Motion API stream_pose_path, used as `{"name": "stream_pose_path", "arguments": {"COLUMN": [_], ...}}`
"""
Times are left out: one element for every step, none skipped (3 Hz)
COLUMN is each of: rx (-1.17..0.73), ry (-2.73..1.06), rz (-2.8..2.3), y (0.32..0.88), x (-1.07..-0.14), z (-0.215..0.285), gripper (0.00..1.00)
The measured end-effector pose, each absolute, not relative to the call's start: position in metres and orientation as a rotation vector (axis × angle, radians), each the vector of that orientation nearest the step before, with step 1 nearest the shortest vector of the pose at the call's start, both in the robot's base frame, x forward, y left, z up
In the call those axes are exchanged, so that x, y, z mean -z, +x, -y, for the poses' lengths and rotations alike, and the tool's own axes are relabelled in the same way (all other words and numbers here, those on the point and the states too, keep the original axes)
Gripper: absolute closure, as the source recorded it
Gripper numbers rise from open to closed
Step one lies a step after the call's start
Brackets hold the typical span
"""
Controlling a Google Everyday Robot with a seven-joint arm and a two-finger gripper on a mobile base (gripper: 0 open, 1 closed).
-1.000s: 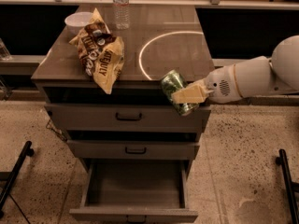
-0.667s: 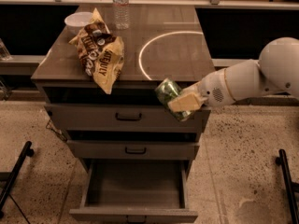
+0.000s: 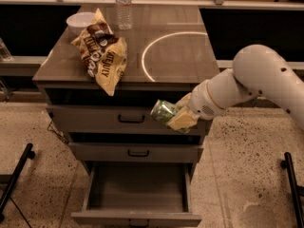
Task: Place green can into bottom drawer
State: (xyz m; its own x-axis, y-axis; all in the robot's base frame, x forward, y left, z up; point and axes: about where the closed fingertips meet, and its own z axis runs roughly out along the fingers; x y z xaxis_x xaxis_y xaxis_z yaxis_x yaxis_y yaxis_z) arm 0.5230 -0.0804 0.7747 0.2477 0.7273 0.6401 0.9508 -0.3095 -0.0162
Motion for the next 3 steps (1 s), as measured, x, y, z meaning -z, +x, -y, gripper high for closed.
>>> {"name": "stream_pose_path", "arguments": {"rx": [0.755, 0.656, 0.568], "ry": [-2.124, -2.119, -2.076], "rz": [1.534, 1.777, 1.994], "y": [0.523, 0.525, 0.525], "x": [-0.775, -0.732, -0.706], "z": [0.080, 0.078, 0.076], "gripper": [1.00, 1.00, 1.00]}}
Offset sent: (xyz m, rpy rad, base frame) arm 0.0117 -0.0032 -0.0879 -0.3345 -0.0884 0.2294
